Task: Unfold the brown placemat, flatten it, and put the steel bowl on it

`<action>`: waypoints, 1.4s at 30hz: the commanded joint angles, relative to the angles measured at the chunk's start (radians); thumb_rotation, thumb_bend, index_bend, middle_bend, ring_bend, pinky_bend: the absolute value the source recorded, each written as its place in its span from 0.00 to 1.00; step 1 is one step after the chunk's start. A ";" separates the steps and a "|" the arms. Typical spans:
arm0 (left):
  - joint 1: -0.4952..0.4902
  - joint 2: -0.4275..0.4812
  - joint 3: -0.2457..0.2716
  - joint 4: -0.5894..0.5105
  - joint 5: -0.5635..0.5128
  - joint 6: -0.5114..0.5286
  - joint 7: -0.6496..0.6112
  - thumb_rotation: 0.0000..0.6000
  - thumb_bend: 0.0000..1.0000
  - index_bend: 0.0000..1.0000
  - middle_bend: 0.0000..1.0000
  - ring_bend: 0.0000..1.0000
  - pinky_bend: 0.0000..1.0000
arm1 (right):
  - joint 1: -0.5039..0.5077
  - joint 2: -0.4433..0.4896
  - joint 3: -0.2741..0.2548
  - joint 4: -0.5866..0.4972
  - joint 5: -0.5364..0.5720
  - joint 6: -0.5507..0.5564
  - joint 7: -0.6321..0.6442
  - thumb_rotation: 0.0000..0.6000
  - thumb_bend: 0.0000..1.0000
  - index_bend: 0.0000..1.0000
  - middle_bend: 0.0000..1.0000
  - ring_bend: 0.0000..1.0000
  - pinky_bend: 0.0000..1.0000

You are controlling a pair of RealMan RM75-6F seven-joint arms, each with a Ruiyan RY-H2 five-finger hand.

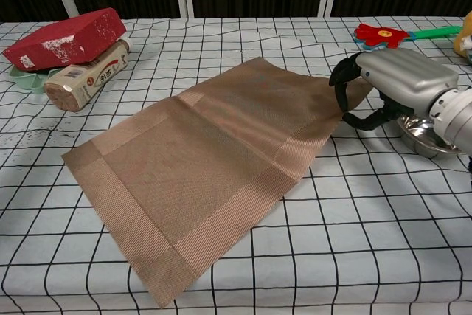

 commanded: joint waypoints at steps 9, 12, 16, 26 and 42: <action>-0.001 0.001 0.004 -0.002 0.005 -0.002 0.000 1.00 0.00 0.07 0.03 0.02 0.03 | -0.061 -0.005 -0.011 -0.110 0.028 0.031 -0.081 1.00 0.50 0.68 0.27 0.17 0.21; -0.001 0.003 0.005 -0.002 0.006 -0.002 -0.004 1.00 0.00 0.07 0.03 0.02 0.03 | -0.073 -0.011 -0.014 -0.134 0.031 0.036 -0.106 1.00 0.50 0.68 0.27 0.17 0.21; -0.001 0.004 0.006 -0.002 0.008 -0.002 -0.006 1.00 0.00 0.07 0.03 0.02 0.03 | -0.089 -0.015 -0.017 -0.163 0.038 0.042 -0.139 1.00 0.50 0.68 0.27 0.17 0.21; -0.002 0.007 0.008 -0.002 0.012 -0.001 -0.011 1.00 0.00 0.07 0.03 0.02 0.03 | -0.117 -0.041 -0.014 -0.217 0.063 0.053 -0.208 1.00 0.51 0.68 0.27 0.17 0.21; -0.003 0.009 0.008 -0.002 0.013 0.000 -0.017 1.00 0.00 0.07 0.03 0.02 0.03 | -0.148 -0.109 -0.013 -0.237 0.103 0.043 -0.269 1.00 0.51 0.69 0.27 0.16 0.21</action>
